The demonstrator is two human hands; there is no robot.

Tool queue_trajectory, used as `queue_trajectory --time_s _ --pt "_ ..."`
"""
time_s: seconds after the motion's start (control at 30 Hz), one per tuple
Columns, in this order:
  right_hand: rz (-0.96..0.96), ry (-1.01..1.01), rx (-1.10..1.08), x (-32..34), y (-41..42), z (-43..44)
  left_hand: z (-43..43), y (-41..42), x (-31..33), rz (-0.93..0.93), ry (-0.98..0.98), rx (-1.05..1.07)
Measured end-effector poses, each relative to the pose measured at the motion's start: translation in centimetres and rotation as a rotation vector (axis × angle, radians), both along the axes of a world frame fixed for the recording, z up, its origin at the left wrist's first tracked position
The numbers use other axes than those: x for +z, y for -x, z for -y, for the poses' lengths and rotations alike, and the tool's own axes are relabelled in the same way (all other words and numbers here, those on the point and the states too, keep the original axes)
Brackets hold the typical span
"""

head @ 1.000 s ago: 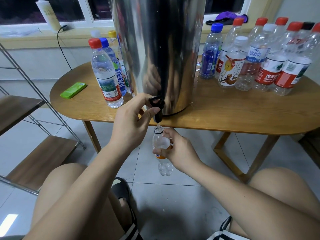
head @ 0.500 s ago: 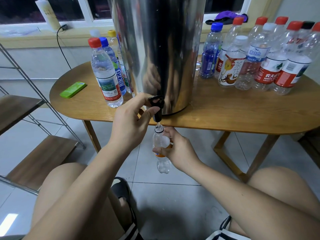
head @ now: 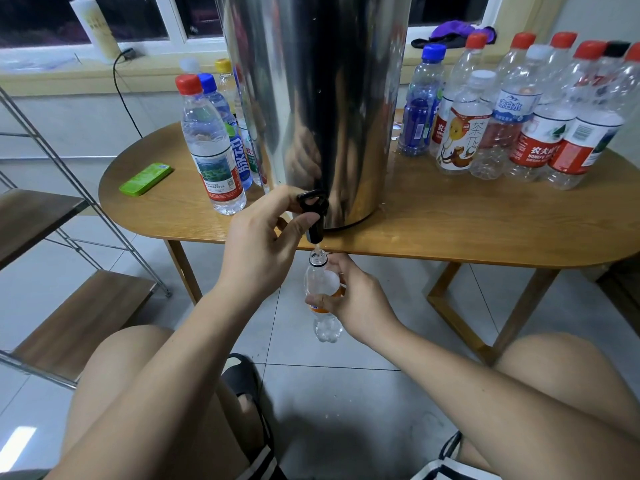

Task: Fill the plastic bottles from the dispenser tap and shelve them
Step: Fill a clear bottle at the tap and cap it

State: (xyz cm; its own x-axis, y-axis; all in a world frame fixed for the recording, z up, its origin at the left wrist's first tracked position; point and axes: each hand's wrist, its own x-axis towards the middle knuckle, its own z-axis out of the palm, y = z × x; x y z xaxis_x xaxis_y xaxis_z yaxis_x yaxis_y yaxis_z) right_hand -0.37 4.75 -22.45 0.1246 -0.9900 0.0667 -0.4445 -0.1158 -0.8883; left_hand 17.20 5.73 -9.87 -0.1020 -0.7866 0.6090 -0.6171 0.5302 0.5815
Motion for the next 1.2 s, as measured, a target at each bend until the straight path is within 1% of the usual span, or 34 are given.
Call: queue_trajectory --time_s 0.47,1.2 --pt "0.025 -0.004 0.011 0.16 0.07 -0.07 0.05 0.03 -0.02 -0.012 0.003 -0.014" --pt "-0.005 0.015 0.030 -0.09 0.05 -0.04 0.11 -0.08 -0.06 0.012 0.020 0.005"
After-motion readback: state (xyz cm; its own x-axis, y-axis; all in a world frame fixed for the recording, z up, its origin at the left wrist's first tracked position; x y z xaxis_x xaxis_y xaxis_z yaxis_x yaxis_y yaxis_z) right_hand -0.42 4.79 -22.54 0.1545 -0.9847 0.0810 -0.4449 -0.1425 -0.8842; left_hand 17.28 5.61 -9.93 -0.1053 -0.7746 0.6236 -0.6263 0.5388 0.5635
